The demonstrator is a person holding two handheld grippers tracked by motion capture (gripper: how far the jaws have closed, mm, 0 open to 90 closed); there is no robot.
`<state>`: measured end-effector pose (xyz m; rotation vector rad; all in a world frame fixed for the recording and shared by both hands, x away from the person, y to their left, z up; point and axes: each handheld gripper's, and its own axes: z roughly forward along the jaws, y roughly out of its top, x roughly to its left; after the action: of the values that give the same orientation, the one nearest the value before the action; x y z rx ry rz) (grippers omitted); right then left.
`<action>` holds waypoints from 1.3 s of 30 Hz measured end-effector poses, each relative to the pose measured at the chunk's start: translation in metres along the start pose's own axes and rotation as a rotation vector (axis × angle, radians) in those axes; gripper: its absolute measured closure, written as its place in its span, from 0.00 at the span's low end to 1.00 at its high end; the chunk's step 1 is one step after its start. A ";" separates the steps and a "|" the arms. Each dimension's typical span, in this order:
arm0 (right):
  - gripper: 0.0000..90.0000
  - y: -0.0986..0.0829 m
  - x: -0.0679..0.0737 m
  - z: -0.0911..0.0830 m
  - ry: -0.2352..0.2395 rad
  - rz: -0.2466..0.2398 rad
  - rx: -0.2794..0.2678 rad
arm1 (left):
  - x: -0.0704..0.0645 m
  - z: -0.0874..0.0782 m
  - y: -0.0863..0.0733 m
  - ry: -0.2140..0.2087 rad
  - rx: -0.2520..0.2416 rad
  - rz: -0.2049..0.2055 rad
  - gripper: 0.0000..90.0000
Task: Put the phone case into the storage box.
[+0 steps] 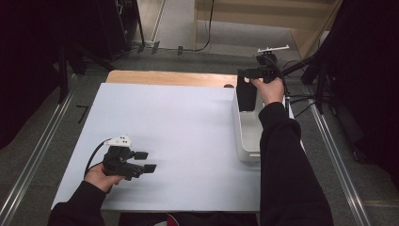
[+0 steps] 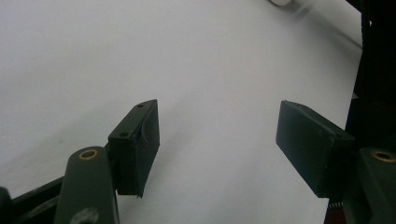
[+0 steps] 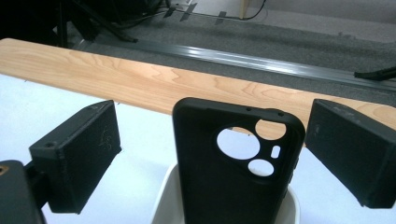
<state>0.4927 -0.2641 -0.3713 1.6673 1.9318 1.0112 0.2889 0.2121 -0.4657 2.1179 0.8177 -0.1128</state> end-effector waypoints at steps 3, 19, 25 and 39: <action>0.02 0.002 0.004 -0.006 0.010 -0.003 -0.002 | 0.000 0.000 0.000 0.001 0.002 0.001 0.33; 0.03 -0.004 0.021 -0.037 0.133 -0.049 0.026 | 0.000 -0.001 0.001 0.006 -0.008 0.010 0.33; 0.05 -0.012 0.027 -0.045 0.161 -0.070 0.042 | -0.002 -0.001 0.001 0.002 -0.009 0.017 0.33; 0.08 -0.030 0.042 -0.053 0.254 -0.081 0.085 | -0.001 -0.001 0.001 0.006 -0.002 0.013 0.33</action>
<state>0.4261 -0.2387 -0.3510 1.5527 2.2130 1.1721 0.2886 0.2116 -0.4638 2.1221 0.8069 -0.0990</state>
